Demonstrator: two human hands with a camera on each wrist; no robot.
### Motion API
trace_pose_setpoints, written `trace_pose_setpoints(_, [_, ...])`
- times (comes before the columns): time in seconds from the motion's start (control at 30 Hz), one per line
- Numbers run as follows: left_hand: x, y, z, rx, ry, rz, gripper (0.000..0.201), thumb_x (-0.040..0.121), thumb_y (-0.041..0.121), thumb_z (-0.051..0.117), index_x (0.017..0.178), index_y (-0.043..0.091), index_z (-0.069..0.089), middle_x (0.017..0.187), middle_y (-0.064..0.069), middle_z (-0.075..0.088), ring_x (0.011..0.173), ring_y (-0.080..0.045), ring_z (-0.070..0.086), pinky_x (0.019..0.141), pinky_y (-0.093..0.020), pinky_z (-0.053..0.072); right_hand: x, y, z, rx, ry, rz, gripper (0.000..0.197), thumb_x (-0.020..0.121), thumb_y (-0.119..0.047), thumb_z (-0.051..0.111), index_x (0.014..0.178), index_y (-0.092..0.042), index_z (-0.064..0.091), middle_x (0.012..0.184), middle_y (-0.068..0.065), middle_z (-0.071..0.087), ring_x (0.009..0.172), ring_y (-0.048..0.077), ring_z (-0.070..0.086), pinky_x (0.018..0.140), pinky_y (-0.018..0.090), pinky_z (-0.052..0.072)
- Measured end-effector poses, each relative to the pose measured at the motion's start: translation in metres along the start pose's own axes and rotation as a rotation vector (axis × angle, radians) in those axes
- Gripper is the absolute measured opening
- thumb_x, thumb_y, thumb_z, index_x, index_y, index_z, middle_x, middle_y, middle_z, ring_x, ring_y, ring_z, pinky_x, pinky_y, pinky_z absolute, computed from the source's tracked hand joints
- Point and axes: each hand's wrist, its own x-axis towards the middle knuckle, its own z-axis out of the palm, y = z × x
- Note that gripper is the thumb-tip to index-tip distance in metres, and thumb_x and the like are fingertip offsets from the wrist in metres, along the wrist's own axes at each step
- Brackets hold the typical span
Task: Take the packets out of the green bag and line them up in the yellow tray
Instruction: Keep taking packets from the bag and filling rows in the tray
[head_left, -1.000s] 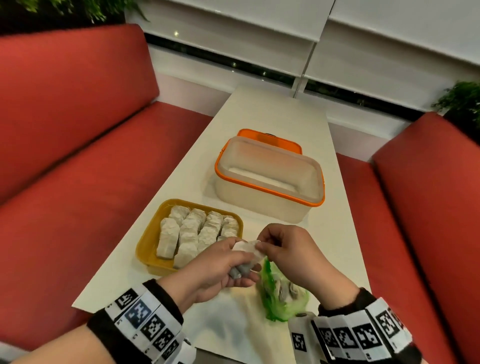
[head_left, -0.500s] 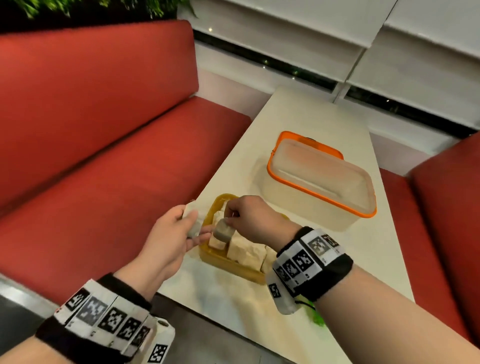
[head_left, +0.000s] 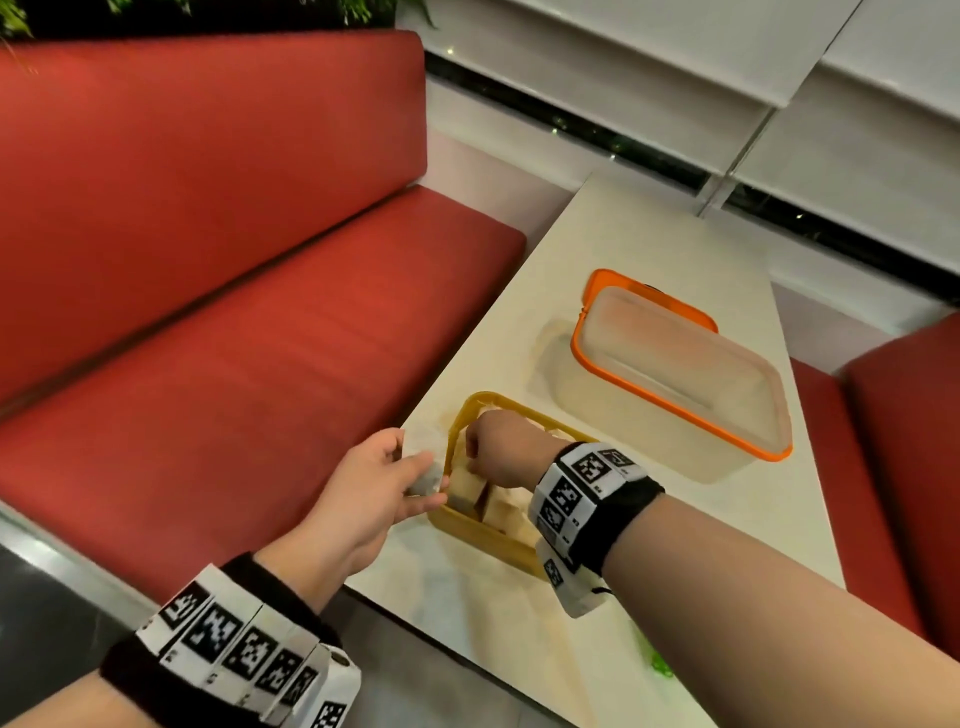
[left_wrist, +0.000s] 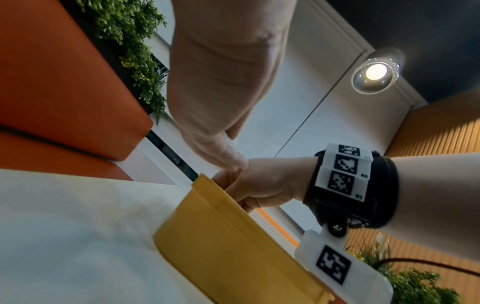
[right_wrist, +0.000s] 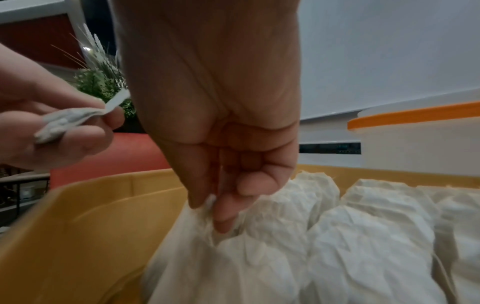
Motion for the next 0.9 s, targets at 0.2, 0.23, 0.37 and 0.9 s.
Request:
trace_pose_setpoints(0.2, [-0.003, -0.001, 0.008, 0.085, -0.037, 0.045, 0.009, 0.092, 0.0, 0.054, 0.083, 0.001, 0.053, 0.088, -0.011, 0.061, 0.081, -0.026, 0.071, 0.068, -0.026, 0.06, -0.025, 0.001, -0.036, 0.18, 0.029, -0.02, 0.029, 0.085, -0.006, 0.048, 0.108, -0.006, 0.066, 0.098, 0.007, 0.064, 0.083, 0.019, 0.059, 0.06, 0.022, 0.047])
trace_pose_setpoints(0.23, [-0.003, 0.0, 0.01, 0.104, -0.038, 0.057, 0.009, 0.091, 0.0, 0.055, 0.083, 0.001, 0.054, 0.086, -0.011, 0.062, 0.08, -0.026, 0.071, 0.071, -0.028, 0.06, -0.031, 0.002, -0.041, 0.313, 0.017, -0.059, 0.03, 0.084, -0.008, 0.053, 0.111, -0.011, 0.065, 0.1, 0.003, 0.064, 0.081, 0.013, 0.058, 0.057, 0.016, 0.045])
trace_pose_setpoints(0.37, [0.0, 0.002, 0.017, 0.226, -0.043, 0.101, 0.007, 0.086, -0.001, 0.062, 0.092, 0.0, 0.057, 0.086, -0.015, 0.069, 0.073, -0.023, 0.072, 0.082, -0.043, 0.058, -0.045, -0.004, -0.042, 0.406, 0.04, -0.181, 0.035, 0.079, -0.022, 0.072, 0.113, -0.02, 0.062, 0.097, -0.003, 0.062, 0.083, 0.013, 0.055, 0.065, 0.02, 0.041])
trace_pose_setpoints(0.9, [0.005, -0.001, 0.003, 0.395, 0.053, 0.188, 0.011, 0.083, 0.002, 0.063, 0.081, 0.012, 0.059, 0.081, -0.015, 0.067, 0.072, -0.021, 0.07, 0.083, -0.048, 0.056, -0.008, -0.009, -0.015, 0.035, -0.167, -0.075, 0.015, 0.087, -0.015, 0.058, 0.099, -0.008, 0.063, 0.087, 0.007, 0.064, 0.079, 0.019, 0.055, 0.061, 0.027, 0.041])
